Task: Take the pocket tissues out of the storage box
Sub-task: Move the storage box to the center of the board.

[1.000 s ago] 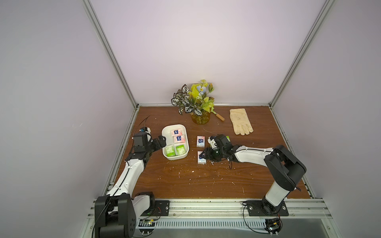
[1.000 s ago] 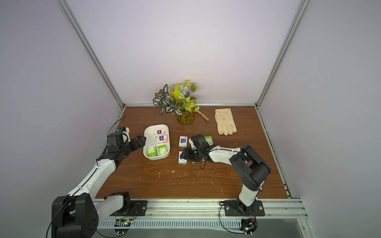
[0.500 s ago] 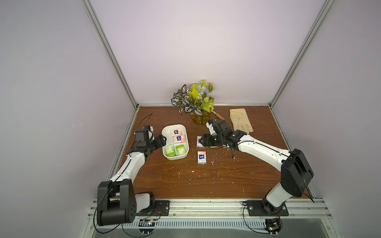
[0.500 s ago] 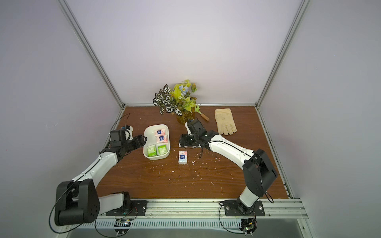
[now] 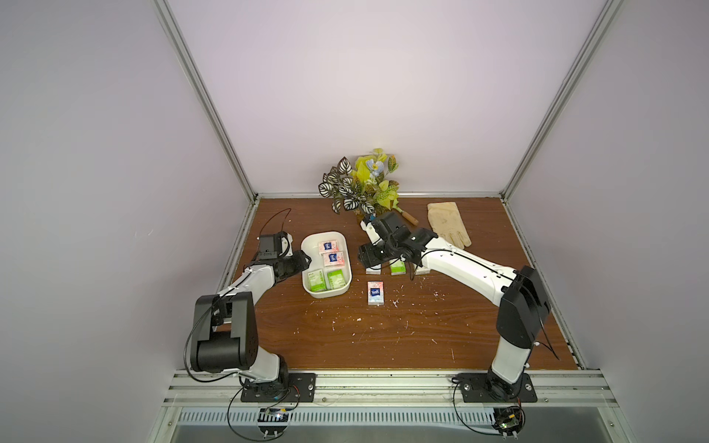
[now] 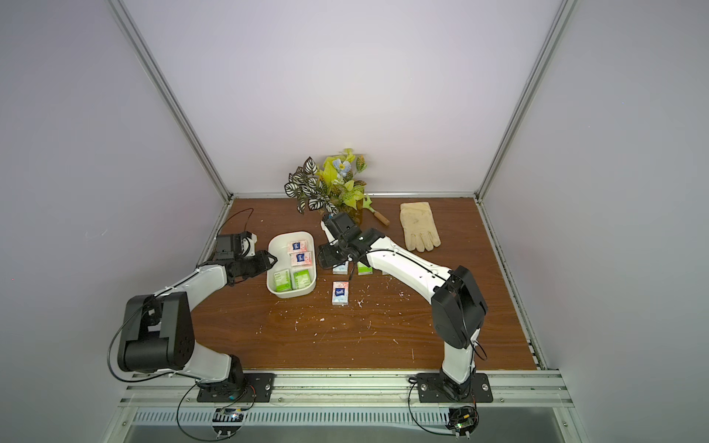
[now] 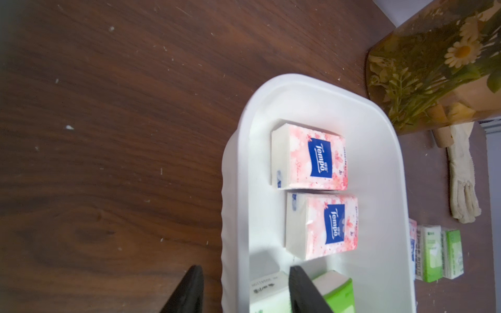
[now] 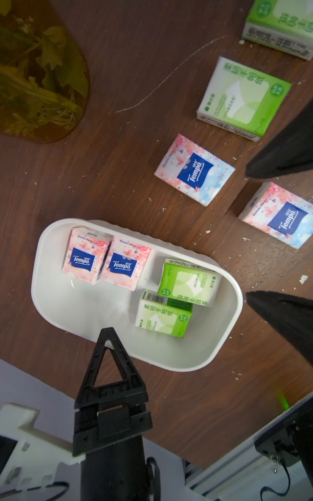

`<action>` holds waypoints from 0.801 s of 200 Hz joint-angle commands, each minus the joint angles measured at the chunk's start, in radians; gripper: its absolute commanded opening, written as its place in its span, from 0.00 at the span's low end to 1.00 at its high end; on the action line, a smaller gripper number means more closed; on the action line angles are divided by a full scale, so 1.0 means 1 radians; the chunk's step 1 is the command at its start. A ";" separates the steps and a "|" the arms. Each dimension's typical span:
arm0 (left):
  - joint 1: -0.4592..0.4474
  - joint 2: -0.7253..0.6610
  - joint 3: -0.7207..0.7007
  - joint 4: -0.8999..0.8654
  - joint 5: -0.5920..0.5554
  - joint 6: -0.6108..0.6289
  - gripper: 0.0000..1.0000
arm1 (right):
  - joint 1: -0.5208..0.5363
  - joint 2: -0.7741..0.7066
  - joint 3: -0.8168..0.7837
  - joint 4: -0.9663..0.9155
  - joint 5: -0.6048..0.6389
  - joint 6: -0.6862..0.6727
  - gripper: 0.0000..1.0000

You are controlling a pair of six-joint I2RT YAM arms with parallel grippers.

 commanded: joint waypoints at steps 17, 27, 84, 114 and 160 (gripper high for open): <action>-0.014 0.015 0.032 -0.065 -0.057 0.046 0.32 | 0.034 0.067 0.141 -0.103 0.056 -0.138 0.73; -0.025 0.018 0.038 -0.077 -0.080 0.053 0.29 | 0.043 0.090 0.171 -0.122 0.072 -0.156 0.74; -0.085 0.024 0.072 -0.159 -0.188 0.095 0.15 | 0.075 0.170 0.287 -0.154 0.052 -0.246 0.77; -0.095 0.003 0.064 -0.183 -0.190 0.103 0.09 | 0.095 0.203 0.339 -0.194 0.056 -0.341 0.77; -0.098 -0.055 0.031 -0.223 -0.188 0.116 0.02 | 0.110 0.263 0.407 -0.237 0.049 -0.444 0.77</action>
